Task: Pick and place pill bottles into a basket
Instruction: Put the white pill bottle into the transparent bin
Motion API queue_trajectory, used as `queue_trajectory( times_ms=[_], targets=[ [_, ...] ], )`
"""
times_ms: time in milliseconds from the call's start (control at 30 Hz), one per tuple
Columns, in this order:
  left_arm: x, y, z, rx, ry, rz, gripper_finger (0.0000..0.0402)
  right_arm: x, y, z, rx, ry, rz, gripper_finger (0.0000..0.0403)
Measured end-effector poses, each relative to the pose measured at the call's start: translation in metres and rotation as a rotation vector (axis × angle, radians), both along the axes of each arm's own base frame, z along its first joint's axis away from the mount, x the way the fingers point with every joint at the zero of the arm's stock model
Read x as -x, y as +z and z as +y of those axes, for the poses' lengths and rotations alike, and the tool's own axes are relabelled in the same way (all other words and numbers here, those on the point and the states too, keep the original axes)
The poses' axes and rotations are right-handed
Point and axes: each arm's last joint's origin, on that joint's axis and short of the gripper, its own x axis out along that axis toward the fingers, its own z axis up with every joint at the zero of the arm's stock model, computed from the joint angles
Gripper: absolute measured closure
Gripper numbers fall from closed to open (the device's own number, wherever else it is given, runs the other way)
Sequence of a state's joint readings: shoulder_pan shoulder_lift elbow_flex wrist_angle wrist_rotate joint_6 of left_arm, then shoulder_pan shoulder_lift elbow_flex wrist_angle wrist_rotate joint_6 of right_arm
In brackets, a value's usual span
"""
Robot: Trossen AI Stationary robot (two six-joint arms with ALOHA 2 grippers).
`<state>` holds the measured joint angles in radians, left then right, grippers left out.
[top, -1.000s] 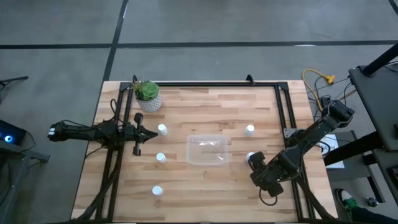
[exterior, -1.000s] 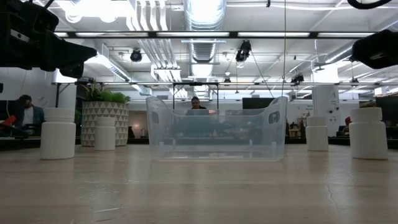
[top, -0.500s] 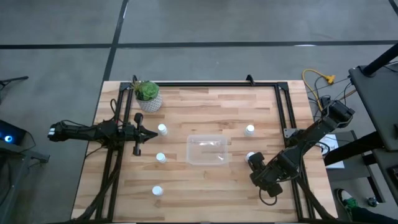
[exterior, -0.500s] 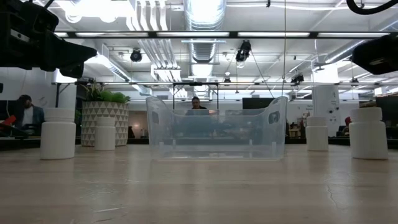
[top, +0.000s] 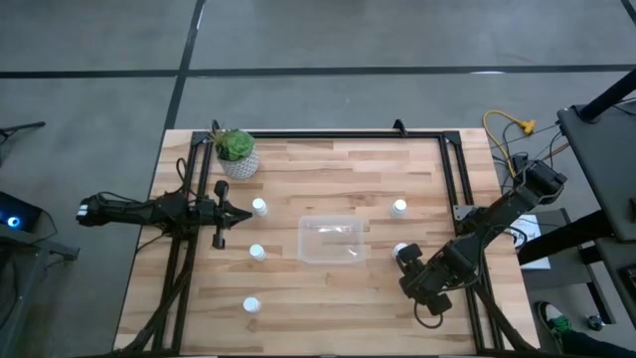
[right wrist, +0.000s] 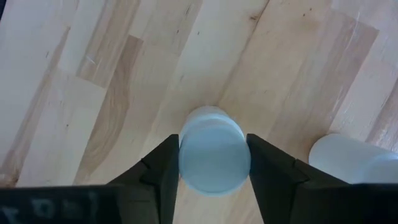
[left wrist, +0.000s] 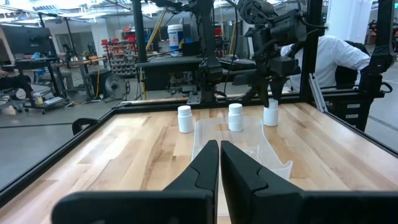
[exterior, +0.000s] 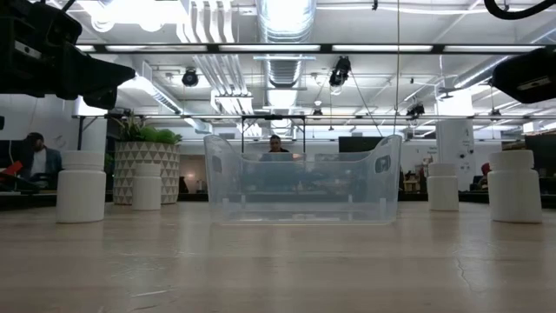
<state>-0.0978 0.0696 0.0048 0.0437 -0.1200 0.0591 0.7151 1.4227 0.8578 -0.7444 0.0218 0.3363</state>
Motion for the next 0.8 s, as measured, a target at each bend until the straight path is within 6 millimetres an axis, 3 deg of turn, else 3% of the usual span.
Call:
queue_trajectory(
  times_ms=[200,400,800],
  targets=[
    [0.000,0.000,0.000,0.000,0.000,0.000,0.0402,-0.005,0.011,0.004,-0.016,0.024,-0.031,0.0257],
    [0.000,0.000,0.000,0.000,0.000,0.000,0.0402,-0.020,0.037,0.001,-0.030,0.033,-0.078,0.0257],
    [0.000,0.000,0.000,0.000,0.001,0.000,0.0402,-0.054,0.100,-0.036,0.014,0.043,-0.161,0.0257]
  ],
)
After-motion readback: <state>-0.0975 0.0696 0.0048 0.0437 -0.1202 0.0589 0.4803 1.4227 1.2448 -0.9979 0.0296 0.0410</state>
